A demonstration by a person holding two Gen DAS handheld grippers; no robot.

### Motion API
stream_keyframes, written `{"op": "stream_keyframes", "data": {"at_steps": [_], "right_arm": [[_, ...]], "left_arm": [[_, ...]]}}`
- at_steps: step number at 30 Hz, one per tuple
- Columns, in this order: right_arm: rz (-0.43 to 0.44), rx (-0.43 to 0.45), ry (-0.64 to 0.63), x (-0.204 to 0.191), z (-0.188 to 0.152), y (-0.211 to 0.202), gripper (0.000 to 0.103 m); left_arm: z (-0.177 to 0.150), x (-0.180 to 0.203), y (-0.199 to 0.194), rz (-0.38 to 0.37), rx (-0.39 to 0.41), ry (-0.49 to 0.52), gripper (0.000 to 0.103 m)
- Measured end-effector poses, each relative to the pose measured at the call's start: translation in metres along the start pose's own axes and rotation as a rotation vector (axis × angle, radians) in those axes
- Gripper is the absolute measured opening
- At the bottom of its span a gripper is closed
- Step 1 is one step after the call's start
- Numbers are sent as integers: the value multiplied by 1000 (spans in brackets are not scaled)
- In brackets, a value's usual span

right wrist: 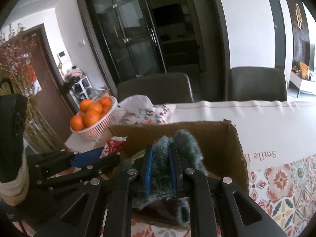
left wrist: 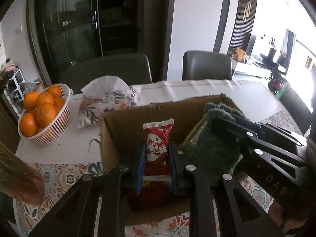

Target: Organize soft objects

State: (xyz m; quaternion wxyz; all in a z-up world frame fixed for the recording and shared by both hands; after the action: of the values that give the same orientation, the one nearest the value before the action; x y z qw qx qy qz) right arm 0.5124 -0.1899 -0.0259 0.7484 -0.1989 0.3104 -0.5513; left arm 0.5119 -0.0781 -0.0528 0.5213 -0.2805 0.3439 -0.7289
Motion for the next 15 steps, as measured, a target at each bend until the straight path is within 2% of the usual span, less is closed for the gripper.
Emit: {"op": "stream_keyframes", "data": {"at_steps": [3, 5, 6, 8, 11, 12, 13, 15], "right_arm": [[-19, -25, 0, 9, -4, 8, 18], [-29, -32, 1, 14, -4, 12, 21], [-31, -40, -4, 16, -5, 13, 26], [-30, -43, -5, 19, -5, 14, 33], [-23, -61, -4, 21, -5, 16, 43], [-29, -62, -2, 23, -4, 15, 52], [-29, -60, 3, 24, -4, 15, 56], [-2, -57, 12, 23, -3, 13, 56]], "left_arm": [[-2, 3, 10, -6, -22, 1, 23], [-2, 5, 13, -5, -23, 11, 27], [-2, 6, 13, -7, -25, 14, 34], [-2, 7, 13, 10, -22, 21, 36], [-2, 4, 8, 23, -15, 20, 46], [-2, 4, 6, 25, -11, 19, 49], [-2, 4, 4, 30, -6, 18, 50], [-3, 2, -3, 46, 3, 9, 52]]}}
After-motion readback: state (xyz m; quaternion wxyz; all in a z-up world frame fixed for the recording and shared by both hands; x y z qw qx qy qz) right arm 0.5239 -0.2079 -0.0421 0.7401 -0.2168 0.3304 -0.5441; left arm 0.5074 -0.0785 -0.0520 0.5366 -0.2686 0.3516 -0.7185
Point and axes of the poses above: each gripper's, at about its wrist camera, not at the fingertips, and y roughly the way its jaws point, x to its right, z to its top, the point moved 5 cm from there along y, roughly the way its jaws point, and after that the axes turned 5 degrees about -x, right-handed, at the moved point
